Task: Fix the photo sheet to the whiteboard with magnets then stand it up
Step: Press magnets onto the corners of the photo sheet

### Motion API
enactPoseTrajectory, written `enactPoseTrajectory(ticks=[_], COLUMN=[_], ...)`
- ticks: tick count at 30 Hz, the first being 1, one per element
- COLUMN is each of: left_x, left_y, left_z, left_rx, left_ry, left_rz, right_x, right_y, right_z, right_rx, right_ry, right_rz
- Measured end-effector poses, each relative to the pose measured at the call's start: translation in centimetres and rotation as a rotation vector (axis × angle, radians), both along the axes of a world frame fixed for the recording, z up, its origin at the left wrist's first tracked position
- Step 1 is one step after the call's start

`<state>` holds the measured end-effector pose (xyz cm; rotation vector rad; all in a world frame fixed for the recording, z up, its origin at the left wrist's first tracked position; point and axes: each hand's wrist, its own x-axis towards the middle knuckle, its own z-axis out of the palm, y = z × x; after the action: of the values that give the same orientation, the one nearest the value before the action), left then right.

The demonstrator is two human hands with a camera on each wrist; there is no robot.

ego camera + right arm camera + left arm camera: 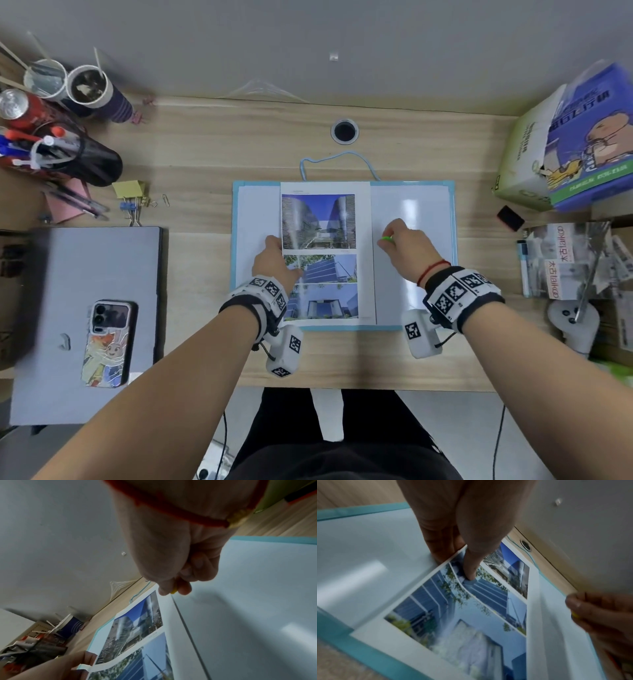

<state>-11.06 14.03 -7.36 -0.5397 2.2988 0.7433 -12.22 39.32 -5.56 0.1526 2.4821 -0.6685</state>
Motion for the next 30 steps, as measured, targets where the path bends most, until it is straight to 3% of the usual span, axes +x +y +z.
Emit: enactPoseTrajectory(ticks=[11,13,17,20,30], left_x=[-0.3,-0.8,-1.5,-1.9,-3.5], left_y=[-0.3,0.4,1.8,2.2,1.9], left_z=[0.8,1.6,3.0,3.4,2.7], left_rx=[-0.04,0.099,0.431,0.566,0.456], left_ry=[0.173,0.245,0.198,0.17,0.284], left_rz=[-0.029,-0.056,-0.078,0.028,0.042], right_x=[-0.1,-0.4,-1.4,-2.0,-2.9], right_y=[-2.7,-3.3,-5.0,-5.9,-7.5], right_z=[-0.1,0.2,0.9,1.2,0.6], right_rx=[-0.123,-0.174,-0.283,-0.326,-0.561], right_ry=[-0.038,-0.041,-0.041,-0.04,-0.157], right_rz=[0.028,0.039,0.1,0.097,-0.104])
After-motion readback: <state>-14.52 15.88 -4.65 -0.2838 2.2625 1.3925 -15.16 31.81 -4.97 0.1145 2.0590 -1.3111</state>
